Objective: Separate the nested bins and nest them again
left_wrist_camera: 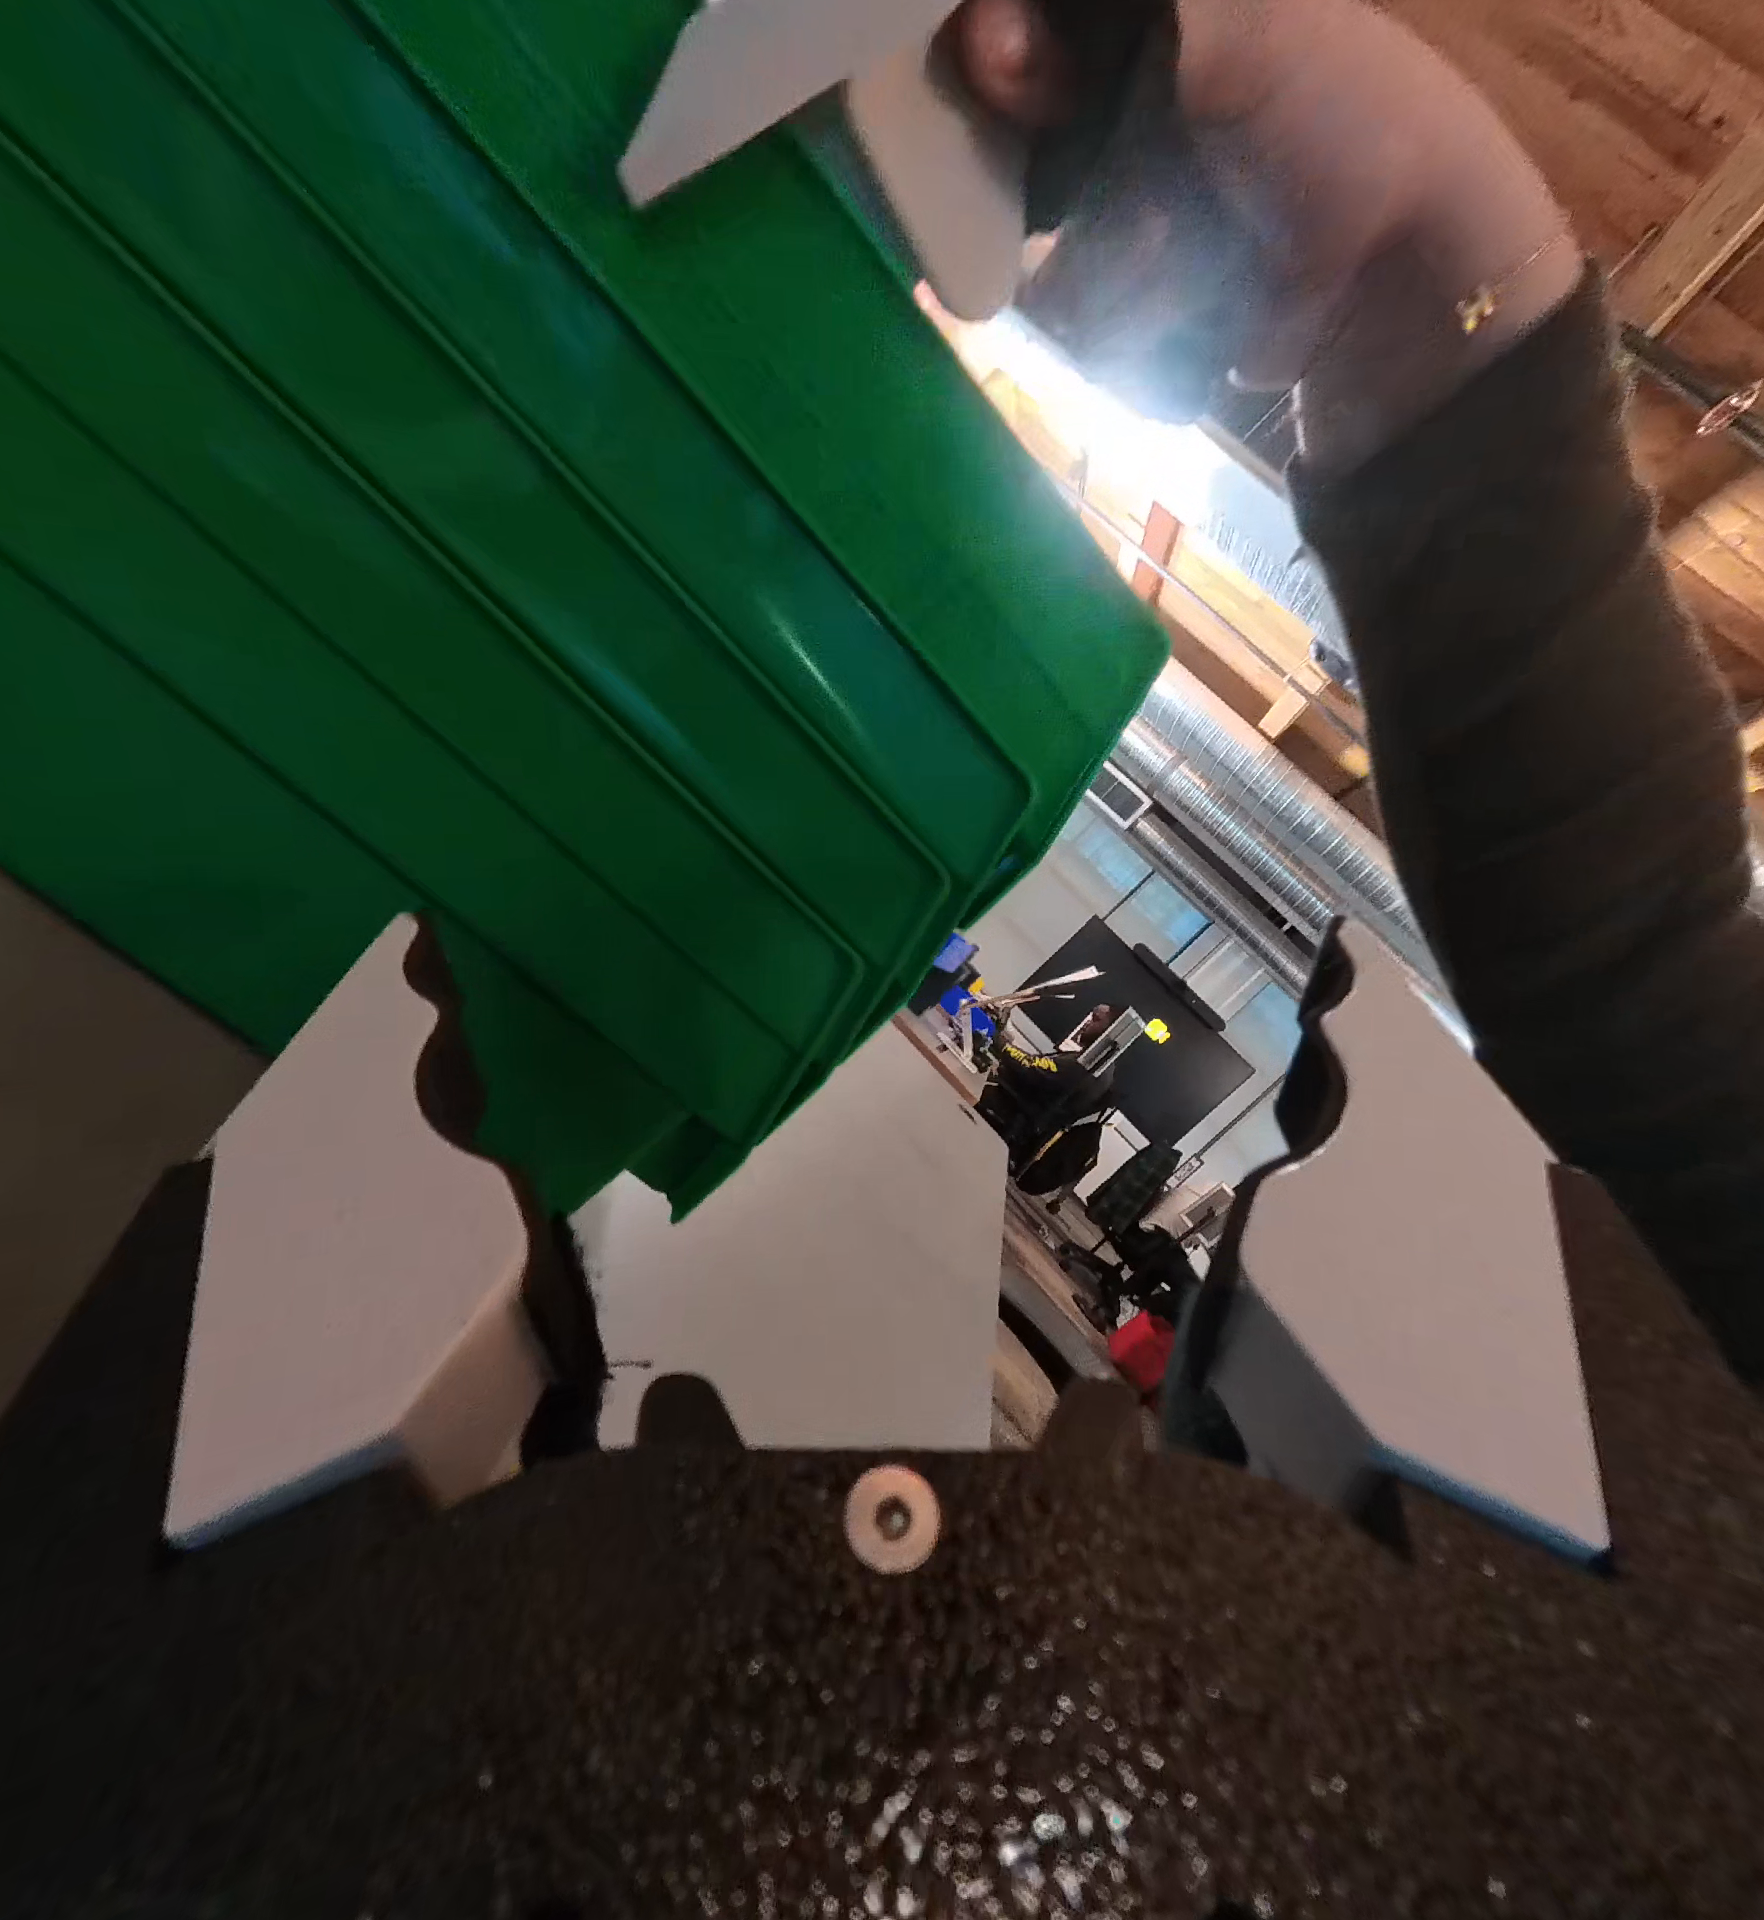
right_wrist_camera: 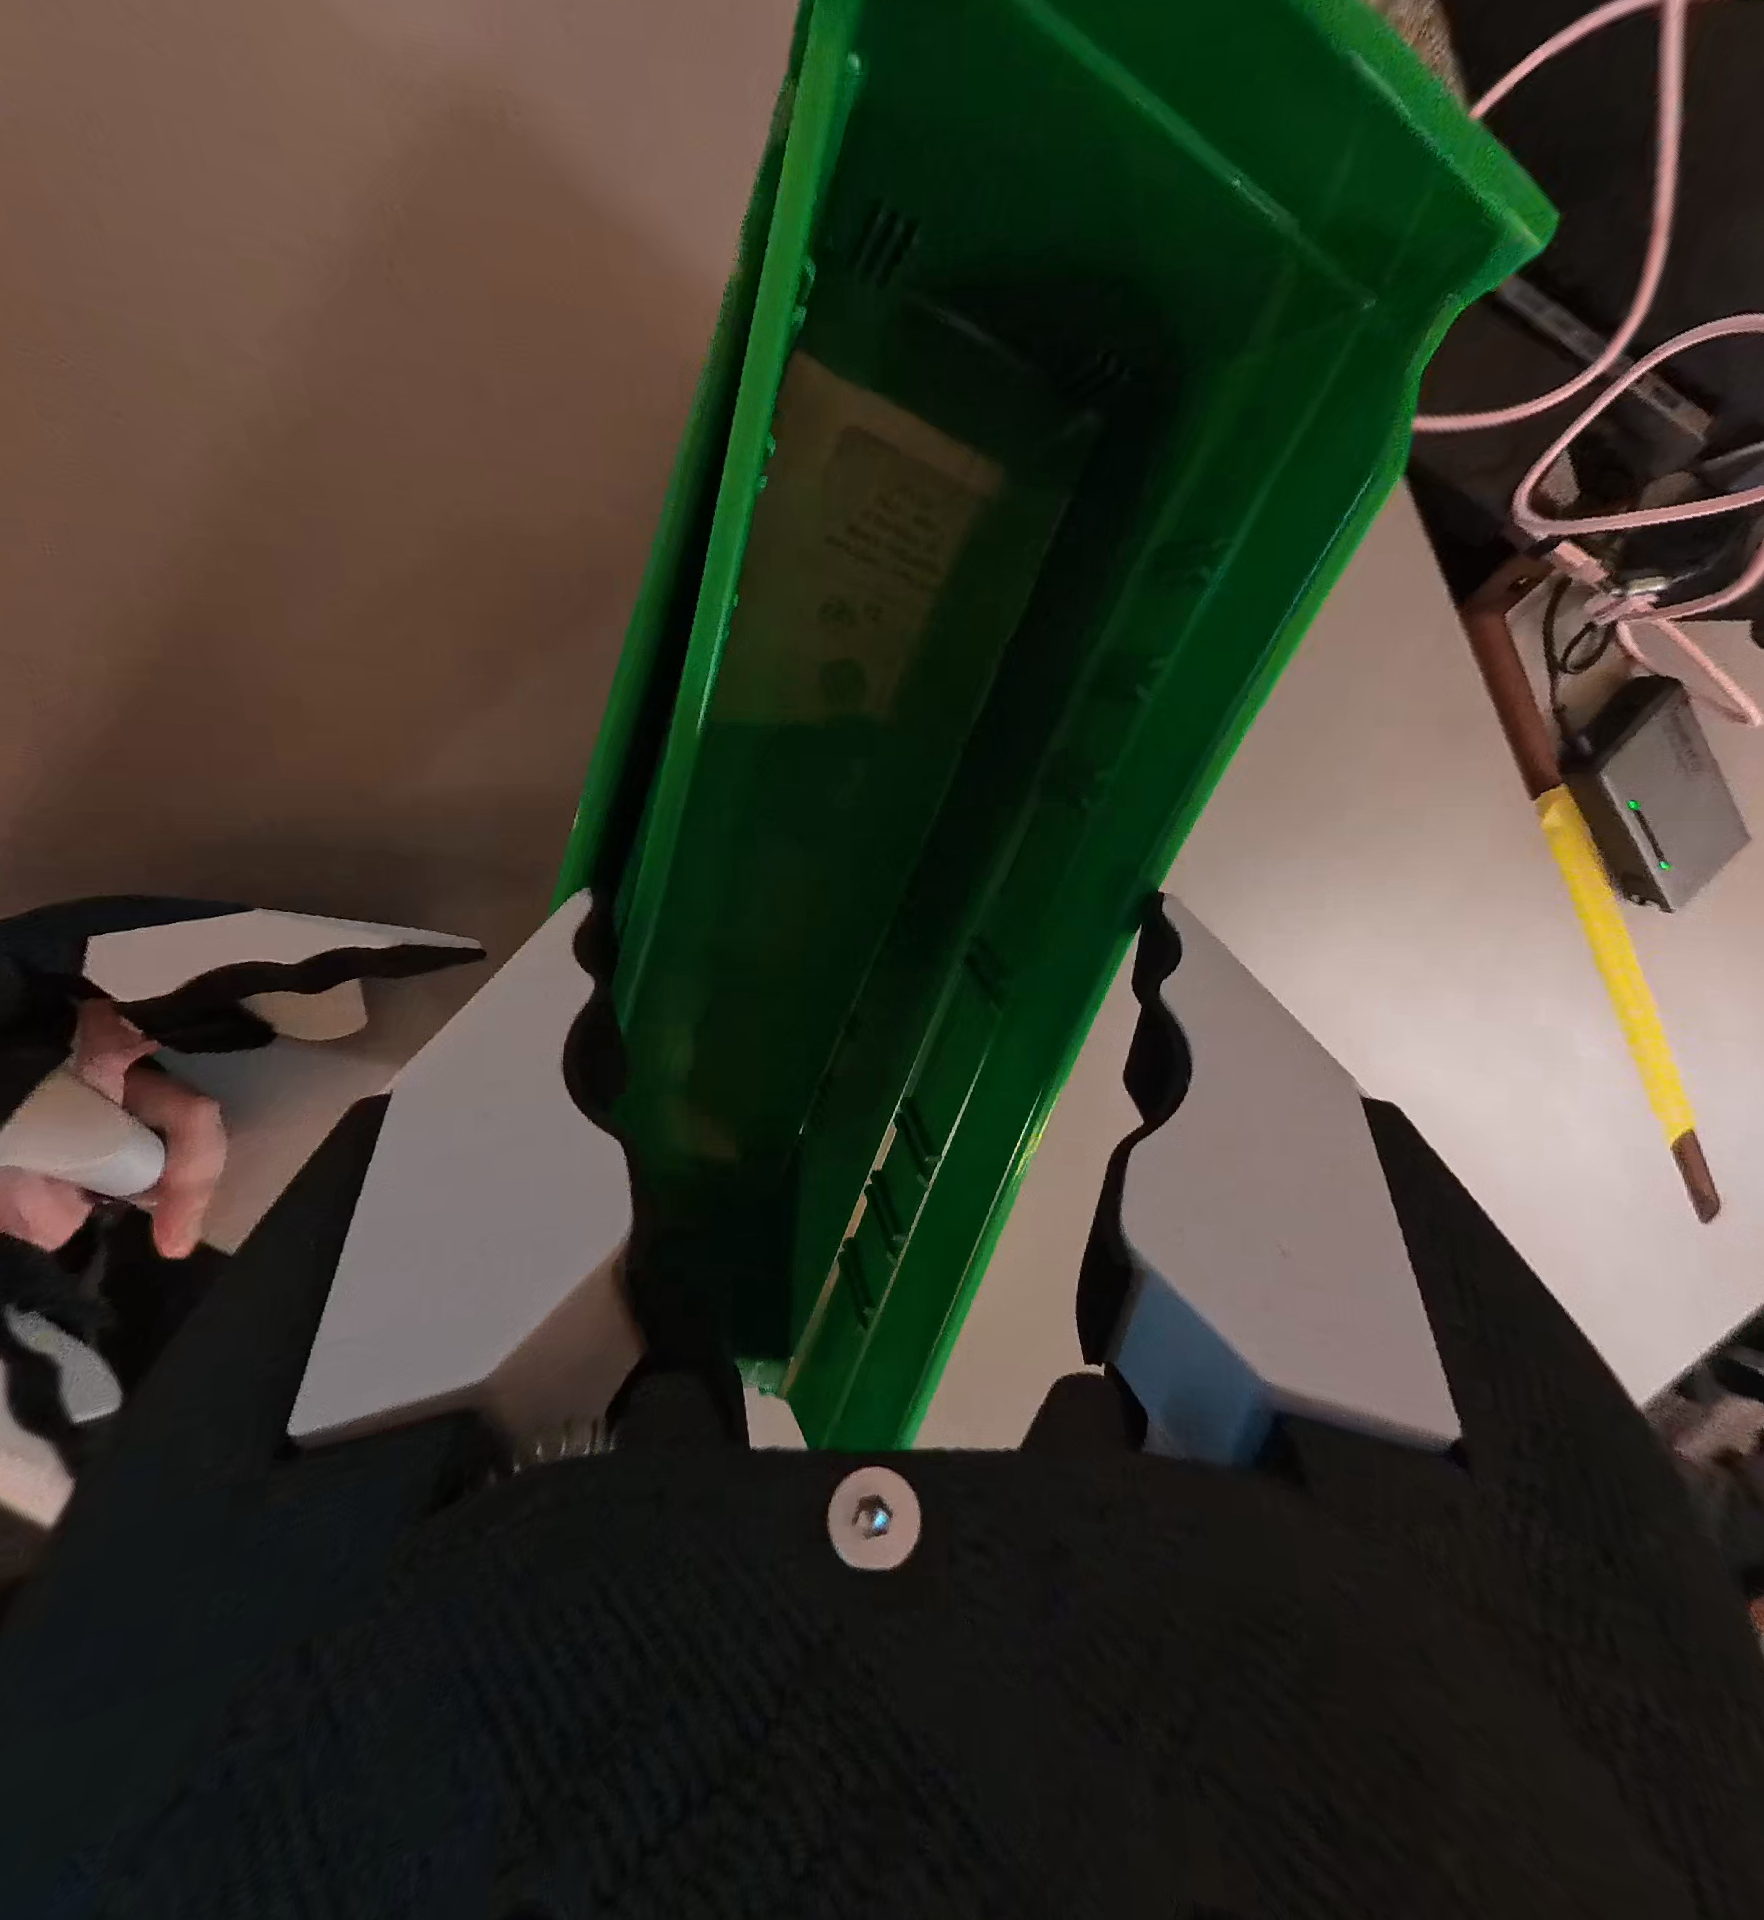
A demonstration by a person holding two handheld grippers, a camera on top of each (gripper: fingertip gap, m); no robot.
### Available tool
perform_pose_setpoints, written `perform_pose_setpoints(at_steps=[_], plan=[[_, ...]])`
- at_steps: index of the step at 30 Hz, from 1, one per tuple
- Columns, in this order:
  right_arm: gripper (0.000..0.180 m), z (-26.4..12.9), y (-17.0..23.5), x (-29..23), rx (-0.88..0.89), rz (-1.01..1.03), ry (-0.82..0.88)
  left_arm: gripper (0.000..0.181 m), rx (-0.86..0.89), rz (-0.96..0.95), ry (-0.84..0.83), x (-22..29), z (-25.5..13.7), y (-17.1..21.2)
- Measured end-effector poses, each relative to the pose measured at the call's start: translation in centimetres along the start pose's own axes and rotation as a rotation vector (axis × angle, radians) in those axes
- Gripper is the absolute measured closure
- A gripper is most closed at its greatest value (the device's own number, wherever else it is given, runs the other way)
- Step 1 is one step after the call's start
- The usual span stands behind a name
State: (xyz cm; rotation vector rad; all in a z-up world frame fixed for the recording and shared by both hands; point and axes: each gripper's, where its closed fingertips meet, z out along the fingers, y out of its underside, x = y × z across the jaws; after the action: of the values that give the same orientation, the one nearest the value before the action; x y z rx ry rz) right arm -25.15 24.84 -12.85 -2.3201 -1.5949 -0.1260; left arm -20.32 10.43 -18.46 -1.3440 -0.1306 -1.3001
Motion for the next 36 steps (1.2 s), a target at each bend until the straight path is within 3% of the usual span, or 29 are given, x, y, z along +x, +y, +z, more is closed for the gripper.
perform_pose_setpoints(at_steps=[7, 12, 18, 23, 28, 31, 36], plan=[[0.083, -7.6, -1.0, 3.6, 0.171, 0.066, -0.059, 0.026, 0.016, -0.008, -0.033, -0.6, -0.1, -0.2], [0.083, -11.1, 3.9, 12.0, 0.255, 0.189, -0.023, 0.024, 0.067, 0.022, -0.08, -1.3, -0.4, -1.1], [0.082, -7.3, 17.0, 23.3, 0.214, 0.369, 0.019, 0.026, 0.225, 0.128, -0.197, -2.4, -1.8, -3.8], [0.083, -1.9, 30.8, 30.2, 0.118, 0.535, 0.021, 0.021, 0.149, 0.362, -0.524, -4.9, -2.1, -3.6], [0.082, 3.4, 43.1, 34.6, -0.05, 0.628, 0.113, 0.023, 0.292, 0.36, -0.49, -4.4, -2.1, -4.9], [0.08, 5.6, 46.9, 35.4, -0.076, 0.639, 0.118, 0.024, 0.241, 0.34, -0.532, -5.3, -1.8, -4.3], [0.078, 7.3, 49.0, 36.0, -0.081, 0.654, 0.143, 0.024, 0.127, 0.292, -0.542, -6.5, -0.7, -2.7]])
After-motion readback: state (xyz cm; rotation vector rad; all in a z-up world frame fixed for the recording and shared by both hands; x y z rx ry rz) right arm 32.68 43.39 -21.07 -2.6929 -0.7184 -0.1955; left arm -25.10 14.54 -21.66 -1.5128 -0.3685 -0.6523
